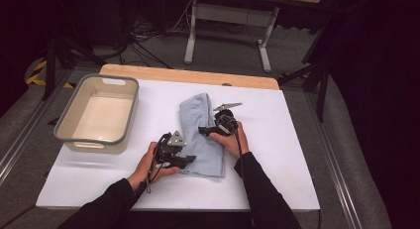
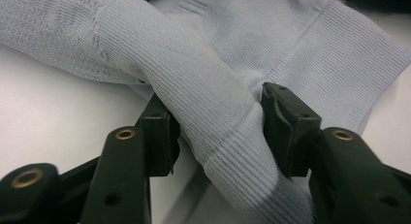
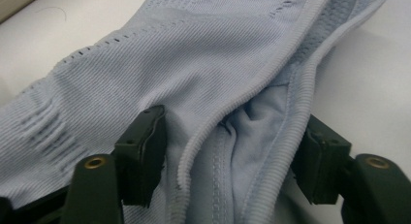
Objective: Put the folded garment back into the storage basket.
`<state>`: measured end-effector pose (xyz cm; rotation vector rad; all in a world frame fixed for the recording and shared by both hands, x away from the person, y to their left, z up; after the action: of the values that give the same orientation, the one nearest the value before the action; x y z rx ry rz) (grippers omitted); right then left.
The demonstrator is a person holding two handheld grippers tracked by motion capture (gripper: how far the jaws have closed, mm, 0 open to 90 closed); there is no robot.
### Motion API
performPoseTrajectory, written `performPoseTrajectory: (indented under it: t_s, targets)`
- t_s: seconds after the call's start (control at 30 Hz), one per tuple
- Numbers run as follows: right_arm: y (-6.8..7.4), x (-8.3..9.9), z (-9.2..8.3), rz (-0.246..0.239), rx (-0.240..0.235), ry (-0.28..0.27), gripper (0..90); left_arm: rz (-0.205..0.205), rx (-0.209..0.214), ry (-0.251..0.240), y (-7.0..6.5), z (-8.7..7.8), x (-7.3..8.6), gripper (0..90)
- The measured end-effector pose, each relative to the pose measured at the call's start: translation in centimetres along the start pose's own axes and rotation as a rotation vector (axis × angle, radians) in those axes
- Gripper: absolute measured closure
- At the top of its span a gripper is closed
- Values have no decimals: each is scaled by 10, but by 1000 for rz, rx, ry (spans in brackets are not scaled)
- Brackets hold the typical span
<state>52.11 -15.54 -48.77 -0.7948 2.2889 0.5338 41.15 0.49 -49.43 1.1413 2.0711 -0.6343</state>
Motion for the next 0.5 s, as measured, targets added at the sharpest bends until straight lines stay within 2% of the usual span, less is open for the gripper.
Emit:
performPoseTrajectory:
  t_s: [0.07,0.13,0.23,0.33,0.43,0.5]
  targets:
    - [2,0,0,-1,-19,4,448,3,-1,-1,-1,0,0,547]
    - [5,1,0,-5,-44,7,556,11,1,-2,-1,-1,0,569]
    - [6,2,-1,4,-74,2,630,20,-3,-8,-2,-2,0,599]
    - [8,3,-4,-20,-61,-20,674,43,-11,-18,-4,-3,0,651]
    - [12,3,-8,-59,-27,-42,692,45,-10,-27,-4,-4,0,682]
    - [13,2,-11,-70,-22,-57,697,49,-11,-36,-4,-6,0,698]
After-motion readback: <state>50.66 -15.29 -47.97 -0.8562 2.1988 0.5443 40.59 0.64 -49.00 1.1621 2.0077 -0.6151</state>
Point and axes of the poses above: each handheld gripper's, and its own axes: z roughly forward along the jaws, x roughly out of its underside, y roughly to its left, the point moved 5 cm from there along z, roughly forward along the jaws, and after that the axes turned 1 degree about x, right-handed, at the moved point
